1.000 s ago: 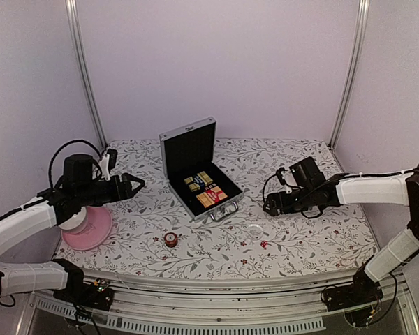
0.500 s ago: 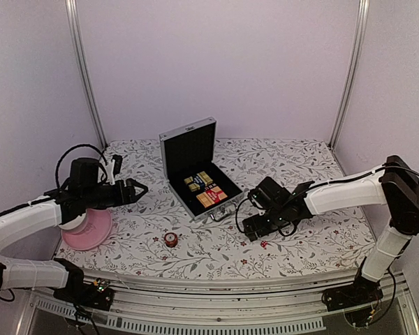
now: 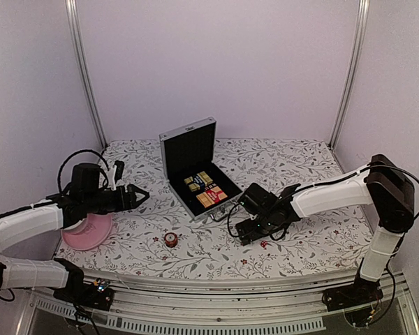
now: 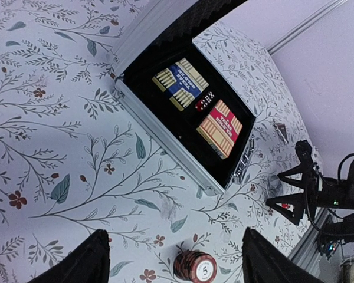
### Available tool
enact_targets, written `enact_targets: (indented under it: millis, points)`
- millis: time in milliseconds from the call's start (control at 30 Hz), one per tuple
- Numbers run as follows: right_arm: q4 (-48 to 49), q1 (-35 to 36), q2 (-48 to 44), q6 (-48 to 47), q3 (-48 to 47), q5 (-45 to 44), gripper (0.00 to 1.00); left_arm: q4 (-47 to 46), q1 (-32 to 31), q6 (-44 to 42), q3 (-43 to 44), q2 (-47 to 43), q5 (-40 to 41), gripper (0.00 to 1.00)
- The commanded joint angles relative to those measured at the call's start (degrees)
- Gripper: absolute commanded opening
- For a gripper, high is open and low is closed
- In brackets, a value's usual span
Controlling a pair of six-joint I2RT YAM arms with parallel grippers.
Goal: Pack up texas hold em set
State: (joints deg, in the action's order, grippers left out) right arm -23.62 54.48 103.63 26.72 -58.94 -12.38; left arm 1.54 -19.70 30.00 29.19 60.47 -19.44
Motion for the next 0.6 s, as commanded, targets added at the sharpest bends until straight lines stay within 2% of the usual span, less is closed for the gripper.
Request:
enact_targets:
  millis: [0,400,567]
  points:
    - [-1.2,0.34,1.21,2.91,-0.35,-2.07,0.89,-2.6,0.44,-1.33,-0.84,0.79,-1.76,0.77]
    - [-2.83,0.32,0.52,4.41,1.43,-4.33,0.59,-6.54,-0.44,1.03,0.72,6.87,-1.74,0.74]
    - [-2.06,0.28,-4.28,3.76,0.84,-6.1,0.54,-13.27,-3.92,6.15,1.87,13.53,-1.45,0.73]
